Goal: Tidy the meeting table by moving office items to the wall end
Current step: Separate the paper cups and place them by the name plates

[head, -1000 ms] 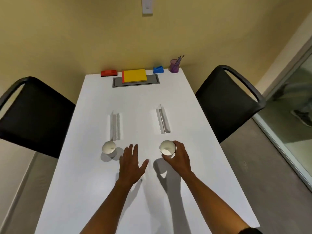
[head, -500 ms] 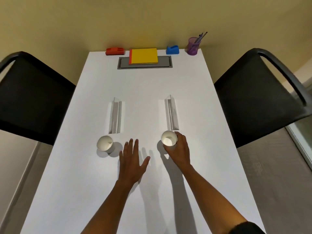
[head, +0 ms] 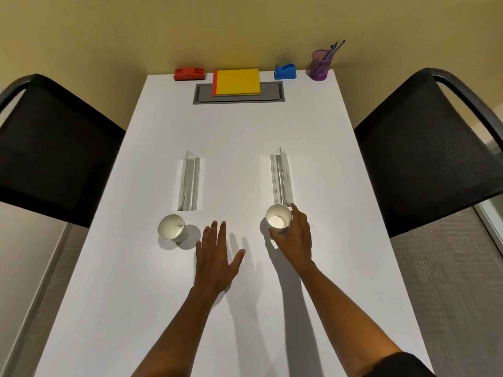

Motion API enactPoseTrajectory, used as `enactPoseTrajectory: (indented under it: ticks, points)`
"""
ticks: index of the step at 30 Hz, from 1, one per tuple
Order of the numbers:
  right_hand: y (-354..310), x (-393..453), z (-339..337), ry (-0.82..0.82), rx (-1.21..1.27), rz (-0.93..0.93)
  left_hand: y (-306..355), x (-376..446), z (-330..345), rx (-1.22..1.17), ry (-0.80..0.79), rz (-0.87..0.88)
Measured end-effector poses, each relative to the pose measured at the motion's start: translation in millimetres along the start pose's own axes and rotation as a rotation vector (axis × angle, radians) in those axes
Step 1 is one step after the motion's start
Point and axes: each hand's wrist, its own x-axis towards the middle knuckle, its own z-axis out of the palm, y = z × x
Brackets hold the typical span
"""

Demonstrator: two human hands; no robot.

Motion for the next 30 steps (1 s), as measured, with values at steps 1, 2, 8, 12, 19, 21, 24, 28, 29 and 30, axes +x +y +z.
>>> enactPoseTrajectory:
  ticks: [1, 2, 8, 12, 19, 21, 24, 28, 29, 30]
  points:
    - [0, -1, -1, 0.002, -0.002, -0.008, 1, -1, -1, -0.001, -0.001, 0.000]
    - [1, -3, -2, 0.004, -0.009, -0.022, 1, -2, -3, 0.000, 0.001, 0.001]
    - [-2, -20, -10, 0.034, -0.095, -0.033, 4, -15, -18, 0.023, 0.005, 0.004]
    - [-13, -40, -21, 0.080, -0.136, -0.070, 4, -33, -29, 0.039, 0.013, 0.019]
    - [-38, -90, -42, 0.148, -0.323, -0.219, -1, -76, -57, 0.046, 0.067, 0.077]
    - [-44, -107, -46, 0.152, -0.339, -0.228, -4, -90, -65, 0.054, 0.081, 0.101]
    - [-55, -139, -50, 0.156, -0.361, -0.213, -14, -115, -75, 0.050, 0.083, 0.131]
    - [-64, -183, -50, 0.176, -0.334, -0.187, -30, -148, -84, 0.034, 0.072, 0.172]
    - [-66, -194, -48, 0.183, -0.317, -0.176, -35, -156, -86, 0.027, 0.073, 0.185]
    - [-68, -203, -46, 0.189, -0.289, -0.153, -40, -163, -87, 0.022, 0.076, 0.194]
